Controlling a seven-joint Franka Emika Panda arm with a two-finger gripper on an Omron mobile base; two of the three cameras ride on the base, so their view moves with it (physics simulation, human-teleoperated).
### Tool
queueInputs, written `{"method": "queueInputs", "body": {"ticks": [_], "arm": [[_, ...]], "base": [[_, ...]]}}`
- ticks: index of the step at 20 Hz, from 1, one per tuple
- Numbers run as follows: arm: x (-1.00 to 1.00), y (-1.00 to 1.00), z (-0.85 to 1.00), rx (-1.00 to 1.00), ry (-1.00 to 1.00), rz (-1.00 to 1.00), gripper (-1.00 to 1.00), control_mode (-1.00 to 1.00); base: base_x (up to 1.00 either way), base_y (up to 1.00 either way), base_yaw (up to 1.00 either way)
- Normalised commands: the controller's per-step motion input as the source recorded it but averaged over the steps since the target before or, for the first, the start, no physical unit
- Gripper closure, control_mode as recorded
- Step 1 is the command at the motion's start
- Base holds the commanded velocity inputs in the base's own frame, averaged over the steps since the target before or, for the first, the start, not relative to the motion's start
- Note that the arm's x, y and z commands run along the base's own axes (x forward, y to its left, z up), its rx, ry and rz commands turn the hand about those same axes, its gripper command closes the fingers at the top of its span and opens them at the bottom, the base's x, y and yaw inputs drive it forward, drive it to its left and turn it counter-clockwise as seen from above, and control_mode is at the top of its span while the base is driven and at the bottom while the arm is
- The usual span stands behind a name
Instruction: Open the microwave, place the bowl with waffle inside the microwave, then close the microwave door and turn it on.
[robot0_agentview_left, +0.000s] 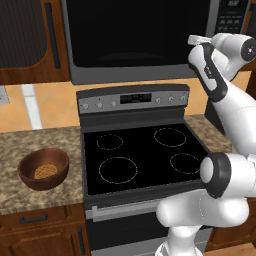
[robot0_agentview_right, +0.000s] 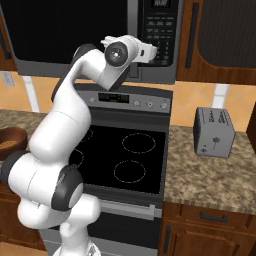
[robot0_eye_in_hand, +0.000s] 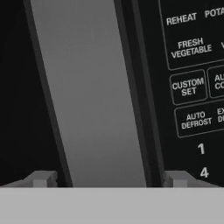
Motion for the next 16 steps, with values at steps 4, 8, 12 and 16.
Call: {"method": "queueInputs", "body": {"ticks": [4,8,12,16], "arm": [[0.0,0.0,0.0,0.0,0.0,0.0,1.0,-1.0],[-0.37,0.02,0.0,0.0,0.0,0.03,1.0,-1.0],[-0.95,0.08,0.0,0.0,-0.1,0.08,1.0,-1.0],[-1.0,0.21,0.02,0.0,-0.14,0.07,1.0,-1.0]], "base": [[0.0,0.0,0.0],[0.0,0.0,0.0],[0.0,0.0,0.0],[0.0,0.0,0.0]]}}
